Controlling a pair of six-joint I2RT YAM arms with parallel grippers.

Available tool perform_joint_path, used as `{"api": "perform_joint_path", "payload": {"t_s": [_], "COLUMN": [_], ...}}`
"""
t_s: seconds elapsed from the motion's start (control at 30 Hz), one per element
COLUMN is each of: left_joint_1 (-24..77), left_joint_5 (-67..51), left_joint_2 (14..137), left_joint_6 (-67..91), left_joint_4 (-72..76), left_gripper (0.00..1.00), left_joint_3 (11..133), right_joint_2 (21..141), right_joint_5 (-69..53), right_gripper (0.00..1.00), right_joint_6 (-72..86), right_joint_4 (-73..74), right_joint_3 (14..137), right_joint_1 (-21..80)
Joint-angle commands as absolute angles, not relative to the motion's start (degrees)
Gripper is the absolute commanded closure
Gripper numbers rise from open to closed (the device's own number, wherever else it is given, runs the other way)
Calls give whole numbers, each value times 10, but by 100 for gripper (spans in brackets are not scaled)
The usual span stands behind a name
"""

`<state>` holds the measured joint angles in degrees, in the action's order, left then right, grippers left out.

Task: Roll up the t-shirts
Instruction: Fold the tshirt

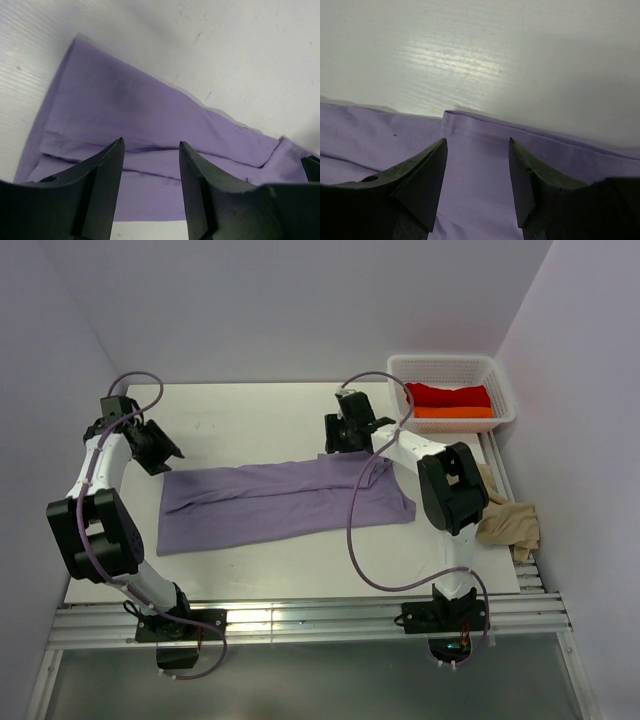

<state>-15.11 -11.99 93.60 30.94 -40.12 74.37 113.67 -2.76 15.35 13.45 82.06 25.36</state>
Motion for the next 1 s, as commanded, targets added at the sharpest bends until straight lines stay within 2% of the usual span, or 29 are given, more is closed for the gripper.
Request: {"api": "perform_joint_path", "payload": {"t_s": [0.0,0.3,0.67,0.77,0.87,0.97], "left_joint_1": [-130,-117,-117,-117,-118,-117], "left_joint_5": [-131,-187,-178,-175,-175,-172], "left_joint_2": [920,924,913,916,914,911], "left_joint_6": [322,334,334,332,332,331], "left_joint_4": [-386,-351,-349,-351,-352,-352], "left_gripper": [47,47,47,47,48,48], "left_joint_3": [764,723,724,725,724,724], "right_joint_2": [1152,1208,1255,1265,1258,1241], "right_joint_5": [-33,-4,39,47,55,63], "right_gripper": [40,39,40,49,62,81], "right_joint_6": [143,137,142,148,154,156], "right_joint_4": [149,191,222,232,215,202], "right_joint_3": [863,927,975,987,971,957], "right_joint_1": [272,301,312,313,314,315]}}
